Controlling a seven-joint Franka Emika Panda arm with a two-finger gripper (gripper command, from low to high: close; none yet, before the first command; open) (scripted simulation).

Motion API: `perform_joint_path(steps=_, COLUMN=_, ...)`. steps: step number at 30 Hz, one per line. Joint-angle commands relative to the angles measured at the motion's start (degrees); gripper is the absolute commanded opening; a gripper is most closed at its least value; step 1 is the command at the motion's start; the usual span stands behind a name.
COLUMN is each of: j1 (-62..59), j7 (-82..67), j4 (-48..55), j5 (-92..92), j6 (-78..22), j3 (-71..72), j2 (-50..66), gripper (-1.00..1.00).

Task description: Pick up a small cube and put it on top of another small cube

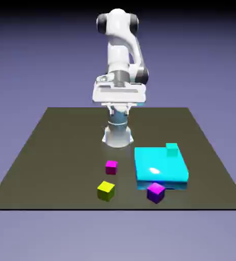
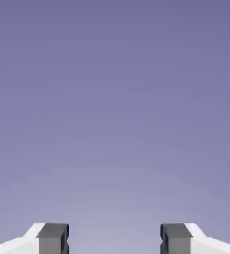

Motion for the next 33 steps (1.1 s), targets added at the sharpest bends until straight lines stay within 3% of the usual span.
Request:
perform_joint_path(steps=1, j1=-0.17, j7=0.41, j4=1.57, j5=0.42, j6=-2.04, j3=-0.20, j2=2.08, gripper=0.00)
perform_joint_path(steps=28, j1=-4.75, j7=11.53, j4=44.03, j5=11.76, j6=-56.96, j3=-5.61, j2=58.14, gripper=0.00)
perform_joint_path(steps=30, j1=-4.78, j7=11.59, j4=44.25, j5=11.81, j6=-57.24, j3=-5.64, j2=58.42, gripper=0.00)
perform_joint_path(steps=33, j1=-4.58, j7=10.50, j4=41.06, j5=13.29, j6=-49.77, j3=-4.69, j2=62.75, gripper=0.00)
